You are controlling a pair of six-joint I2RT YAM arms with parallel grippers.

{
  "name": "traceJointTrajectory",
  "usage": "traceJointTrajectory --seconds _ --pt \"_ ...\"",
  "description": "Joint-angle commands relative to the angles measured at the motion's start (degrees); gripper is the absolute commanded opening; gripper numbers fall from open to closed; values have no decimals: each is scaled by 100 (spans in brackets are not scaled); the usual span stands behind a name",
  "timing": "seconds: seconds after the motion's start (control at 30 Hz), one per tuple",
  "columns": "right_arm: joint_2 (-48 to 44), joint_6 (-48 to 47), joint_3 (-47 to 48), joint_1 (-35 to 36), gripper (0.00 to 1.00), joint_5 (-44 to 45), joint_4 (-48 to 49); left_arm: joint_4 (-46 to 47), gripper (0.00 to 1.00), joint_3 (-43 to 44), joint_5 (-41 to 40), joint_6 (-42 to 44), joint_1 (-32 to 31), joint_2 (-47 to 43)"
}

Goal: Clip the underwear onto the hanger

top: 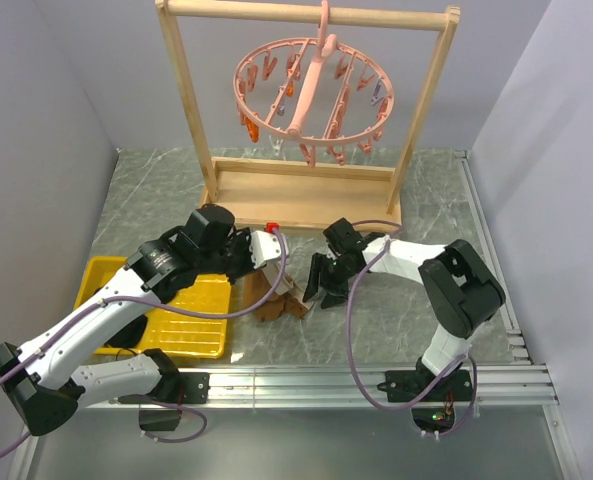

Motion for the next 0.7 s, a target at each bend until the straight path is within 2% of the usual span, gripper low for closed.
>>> traceJointTrajectory --seconds 0.0,0.07,0.27,0.37,0.4,0.43,0.57,0.67 --pt "405 75 82 186 62 270 1 276 0 -48 112 -177 48 -112" --pt "512 58 143 256 60 234 19 302 0 -66 112 -186 57 -103" --pt "1039 -110 345 204 45 225 19 285 0 -57 138 -317 136 -50" --pt "1057 -232 416 178 24 278 19 241 0 -66 199 -423 232 -32" --pt "935 -355 442 160 9 322 -25 232 0 -66 226 -466 259 -32" --pt "830 -434 460 134 2 383 -51 215 0 -66 287 -545 320 -41" --pt "-161 -882 486 -226 0 848 -219 302 0 -13 507 -800 452 -33" --pt "-1039 -1234 346 -788 0 850 -350 355 0 162 665 -1046 593 73"
